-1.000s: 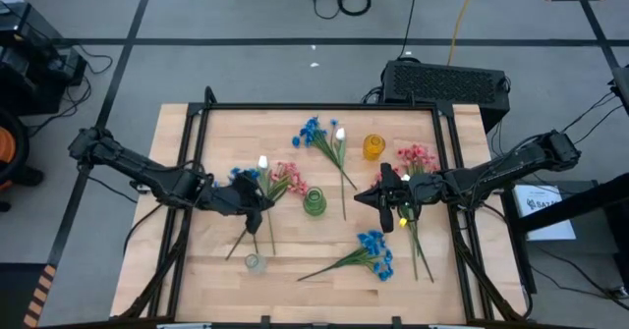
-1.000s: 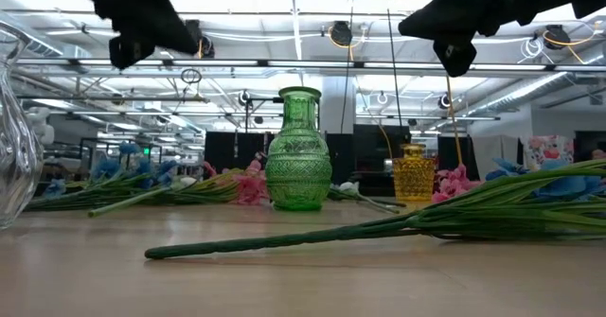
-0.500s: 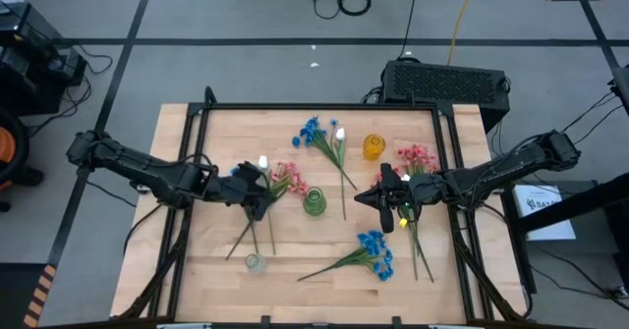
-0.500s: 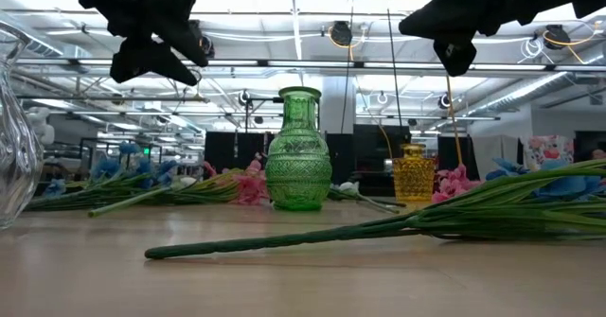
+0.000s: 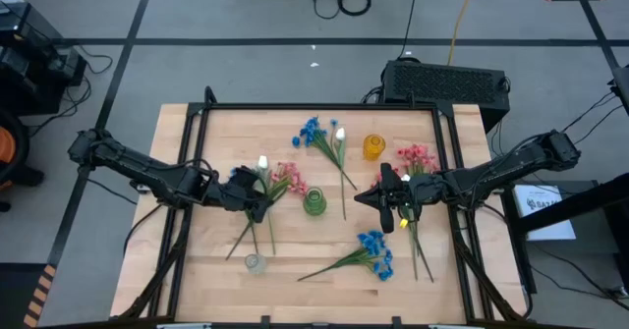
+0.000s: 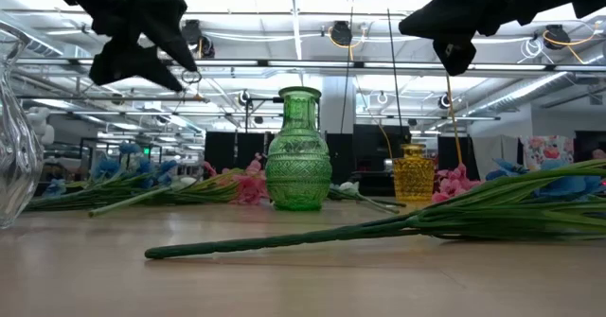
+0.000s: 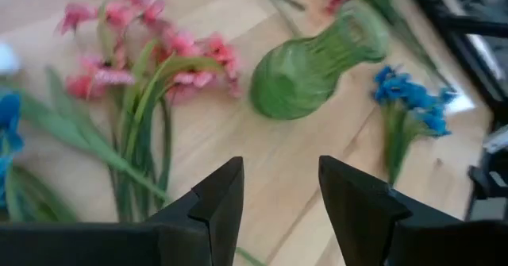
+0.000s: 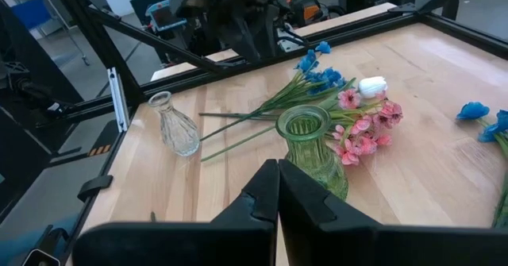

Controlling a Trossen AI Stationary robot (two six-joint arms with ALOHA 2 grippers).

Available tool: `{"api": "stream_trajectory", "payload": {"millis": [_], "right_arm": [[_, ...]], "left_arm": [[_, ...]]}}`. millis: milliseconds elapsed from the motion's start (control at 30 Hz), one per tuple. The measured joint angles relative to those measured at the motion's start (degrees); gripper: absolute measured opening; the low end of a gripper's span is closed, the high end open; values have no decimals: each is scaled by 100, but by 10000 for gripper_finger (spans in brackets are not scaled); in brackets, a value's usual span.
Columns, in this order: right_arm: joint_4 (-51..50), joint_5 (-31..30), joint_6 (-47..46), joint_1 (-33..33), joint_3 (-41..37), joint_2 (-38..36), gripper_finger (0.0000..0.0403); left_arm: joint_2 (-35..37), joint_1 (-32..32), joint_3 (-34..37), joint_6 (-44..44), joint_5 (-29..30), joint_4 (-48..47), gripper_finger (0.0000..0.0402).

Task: Sort flowers into vase by color
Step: Put the left white flower into the green vase

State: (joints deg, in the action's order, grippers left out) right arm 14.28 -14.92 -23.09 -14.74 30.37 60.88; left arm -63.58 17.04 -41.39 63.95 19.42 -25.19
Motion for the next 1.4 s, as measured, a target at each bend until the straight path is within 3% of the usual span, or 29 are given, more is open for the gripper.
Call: {"api": "stream_trajectory", "payload": {"millis": [167, 367, 733, 1400], "right_arm": [[0, 0, 0, 0, 0, 0, 0], [0, 0, 0, 0, 0, 0, 0], [-35, -2, 44, 0, 0, 0, 0], [-109, -4, 44, 2, 0, 0, 0]], "left_arm": [[-344, 36, 0, 583, -10, -386, 197], [-773, 24, 0, 624, -114, -380, 223], [-1008, 51, 0, 633, -267, -365, 223], [-1968, -239, 0, 1519, -902, -61, 223]]}}
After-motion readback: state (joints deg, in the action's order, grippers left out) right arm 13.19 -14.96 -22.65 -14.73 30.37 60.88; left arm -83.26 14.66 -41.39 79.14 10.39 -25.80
